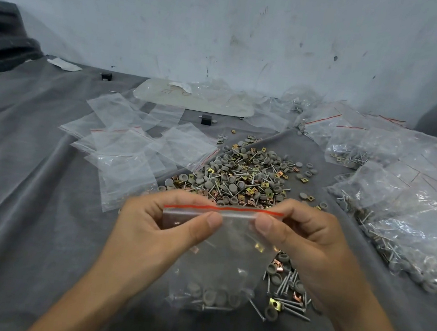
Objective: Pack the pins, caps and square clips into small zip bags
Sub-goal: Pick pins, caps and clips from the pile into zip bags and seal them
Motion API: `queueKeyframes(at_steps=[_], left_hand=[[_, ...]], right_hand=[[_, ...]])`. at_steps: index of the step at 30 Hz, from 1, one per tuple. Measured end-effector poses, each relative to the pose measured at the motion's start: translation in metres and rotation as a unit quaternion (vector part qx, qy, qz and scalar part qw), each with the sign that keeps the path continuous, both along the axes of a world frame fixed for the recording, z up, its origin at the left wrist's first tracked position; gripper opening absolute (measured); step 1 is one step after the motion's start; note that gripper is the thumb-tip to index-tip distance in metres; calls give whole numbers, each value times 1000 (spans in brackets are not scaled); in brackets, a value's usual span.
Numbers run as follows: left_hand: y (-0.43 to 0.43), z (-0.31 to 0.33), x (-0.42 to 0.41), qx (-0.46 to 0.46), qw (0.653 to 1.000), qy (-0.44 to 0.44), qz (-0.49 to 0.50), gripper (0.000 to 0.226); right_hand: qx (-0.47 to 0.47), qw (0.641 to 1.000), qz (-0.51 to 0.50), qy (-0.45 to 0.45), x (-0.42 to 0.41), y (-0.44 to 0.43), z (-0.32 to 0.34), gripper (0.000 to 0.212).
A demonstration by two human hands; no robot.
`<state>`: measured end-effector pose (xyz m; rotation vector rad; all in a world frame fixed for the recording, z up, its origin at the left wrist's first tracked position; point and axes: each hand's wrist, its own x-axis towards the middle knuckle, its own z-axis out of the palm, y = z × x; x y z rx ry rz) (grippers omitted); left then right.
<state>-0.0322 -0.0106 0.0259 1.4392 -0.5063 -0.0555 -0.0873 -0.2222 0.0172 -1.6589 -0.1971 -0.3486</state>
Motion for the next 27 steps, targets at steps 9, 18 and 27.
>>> queueKeyframes(at_steps=[9,18,27], left_hand=[[0,2,1,1,1000,11,4,16],[-2,3,-4,18,1000,0,-14,16],[-2,1,-4,35,999,2,-40,16]], right_hand=[[20,1000,15,12,-1,9,0,21],[62,997,28,23,-1,21,1,13],[27,1000,11,6,-2,26,1,10]])
